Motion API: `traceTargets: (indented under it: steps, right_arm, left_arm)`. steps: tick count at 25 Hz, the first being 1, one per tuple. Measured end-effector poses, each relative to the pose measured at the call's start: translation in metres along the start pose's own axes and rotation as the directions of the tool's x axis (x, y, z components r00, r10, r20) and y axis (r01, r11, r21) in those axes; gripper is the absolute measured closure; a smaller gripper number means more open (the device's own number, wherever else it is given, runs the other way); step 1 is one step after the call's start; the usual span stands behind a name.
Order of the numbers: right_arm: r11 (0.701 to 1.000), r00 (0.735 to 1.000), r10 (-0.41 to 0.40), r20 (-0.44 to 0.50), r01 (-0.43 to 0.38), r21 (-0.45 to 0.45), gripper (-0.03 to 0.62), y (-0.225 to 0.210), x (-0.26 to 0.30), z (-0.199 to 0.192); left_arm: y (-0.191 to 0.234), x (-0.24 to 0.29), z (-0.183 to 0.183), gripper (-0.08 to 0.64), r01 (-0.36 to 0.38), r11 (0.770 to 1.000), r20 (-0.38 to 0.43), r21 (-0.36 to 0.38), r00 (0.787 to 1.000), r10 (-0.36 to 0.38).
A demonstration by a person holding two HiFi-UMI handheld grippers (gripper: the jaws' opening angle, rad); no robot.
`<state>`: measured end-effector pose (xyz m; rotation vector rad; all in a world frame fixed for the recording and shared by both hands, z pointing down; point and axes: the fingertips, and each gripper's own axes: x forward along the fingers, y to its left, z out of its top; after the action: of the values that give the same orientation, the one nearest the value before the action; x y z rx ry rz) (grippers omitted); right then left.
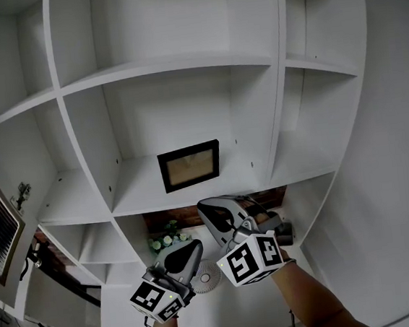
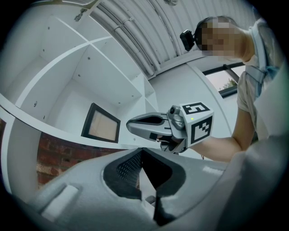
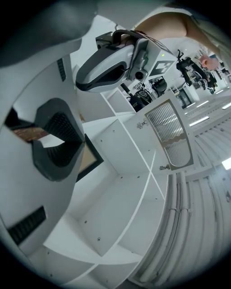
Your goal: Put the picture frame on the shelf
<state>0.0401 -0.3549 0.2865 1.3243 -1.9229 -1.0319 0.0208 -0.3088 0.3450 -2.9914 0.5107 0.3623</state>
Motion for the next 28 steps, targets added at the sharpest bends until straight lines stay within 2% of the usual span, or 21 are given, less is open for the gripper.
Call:
traceTargets:
  steps: [8, 15, 19, 24, 28]
  right_arm:
    - [0.986, 0.998, 0.026, 0.050, -0.034, 0.165, 0.577, 0.019, -0.011, 0.000]
    - [0.942, 0.995, 0.036, 0.090, -0.064, 0.330, 0.577, 0.036, -0.026, -0.011]
    - [0.905, 0.993, 0.042, 0.113, -0.086, 0.416, 0.577, 0.045, -0.033, -0.019]
    - [0.833, 0.989, 0.050, 0.143, -0.120, 0.540, 0.577, 0.056, -0.040, -0.029]
    - [0.786, 0.985, 0.052, 0.166, -0.143, 0.601, 0.577, 0.067, -0.046, -0.032]
  left_arm:
    - [-0.002, -0.002, -0.006, 0.551, -0.002, 1.000, -0.010, -0.003, 1.000, 0.002]
    - [-0.004, -0.005, -0.012, 0.551, -0.004, 1.000, -0.012, -0.007, 1.000, 0.003]
    - [-0.006, -0.006, -0.015, 0.551, -0.004, 1.000, -0.016, -0.006, 1.000, 0.004]
    - [-0.008, -0.008, -0.022, 0.551, -0.008, 1.000, -0.030, -0.005, 1.000, 0.008]
    - [-0.011, -0.010, -0.029, 0.551, -0.010, 1.000, -0.040, -0.012, 0.999, 0.009]
